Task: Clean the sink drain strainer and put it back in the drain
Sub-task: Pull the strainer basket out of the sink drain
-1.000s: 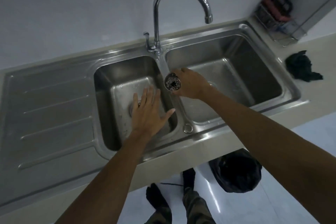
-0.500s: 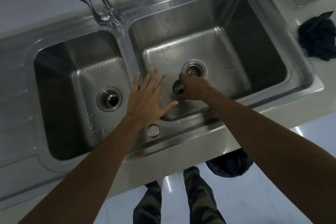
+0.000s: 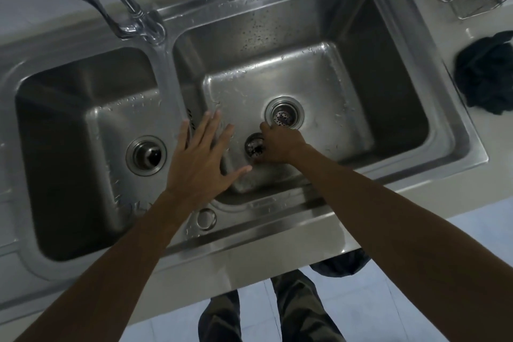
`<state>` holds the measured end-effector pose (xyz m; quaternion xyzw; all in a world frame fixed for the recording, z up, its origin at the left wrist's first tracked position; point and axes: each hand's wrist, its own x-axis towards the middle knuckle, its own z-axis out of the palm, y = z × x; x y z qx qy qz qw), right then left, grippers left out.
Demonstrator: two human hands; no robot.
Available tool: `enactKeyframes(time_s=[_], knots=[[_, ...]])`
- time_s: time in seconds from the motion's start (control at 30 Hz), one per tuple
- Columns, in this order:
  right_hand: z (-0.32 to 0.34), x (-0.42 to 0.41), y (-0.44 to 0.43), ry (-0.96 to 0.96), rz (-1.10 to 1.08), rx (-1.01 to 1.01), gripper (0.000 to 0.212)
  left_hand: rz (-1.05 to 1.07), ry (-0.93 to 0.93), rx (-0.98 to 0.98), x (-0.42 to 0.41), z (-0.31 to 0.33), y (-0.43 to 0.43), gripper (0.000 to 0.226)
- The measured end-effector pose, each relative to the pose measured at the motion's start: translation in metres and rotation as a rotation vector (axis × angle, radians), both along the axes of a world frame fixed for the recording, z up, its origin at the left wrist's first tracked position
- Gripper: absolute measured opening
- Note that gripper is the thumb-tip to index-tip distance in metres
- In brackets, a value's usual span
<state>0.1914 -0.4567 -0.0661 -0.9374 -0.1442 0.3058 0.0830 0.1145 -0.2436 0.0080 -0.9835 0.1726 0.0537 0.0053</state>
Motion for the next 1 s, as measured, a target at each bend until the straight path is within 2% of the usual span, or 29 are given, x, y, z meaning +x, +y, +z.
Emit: enactKeyframes(time_s=[0.17, 0.37, 0.6, 0.73, 0.8, 0.9, 1.0], knots=[[0.005, 0.018, -0.036, -0.018, -0.086, -0.089, 0.107, -0.001, -0.017, 0.016, 0.002, -0.003, 0.001, 0.096], [-0.009, 0.035, -0.052, -0.052, -0.263, -0.196, 0.106, -0.015, -0.061, -0.017, 0.003, -0.008, 0.000, 0.091], [-0.025, 0.037, -0.050, 0.015, -0.062, -0.306, 0.073, -0.004, -0.056, -0.027, 0.000, -0.008, 0.003, 0.088], [-0.025, 0.041, -0.046, 0.039, -0.077, -0.299, 0.066, -0.007, -0.065, -0.038, 0.000, -0.009, 0.003, 0.087], [-0.022, 0.041, -0.044, 0.005, -0.096, -0.280, 0.056, -0.010, -0.074, -0.043, 0.000, -0.009, 0.003, 0.086], [-0.018, 0.038, -0.042, -0.138, -0.083, -0.285, 0.030, -0.009, -0.068, -0.041, 0.000, -0.008, 0.003, 0.086], [-0.015, 0.039, -0.045, -0.201, -0.041, -0.221, 0.021, -0.012, -0.060, -0.040, 0.001, -0.008, 0.003, 0.085]])
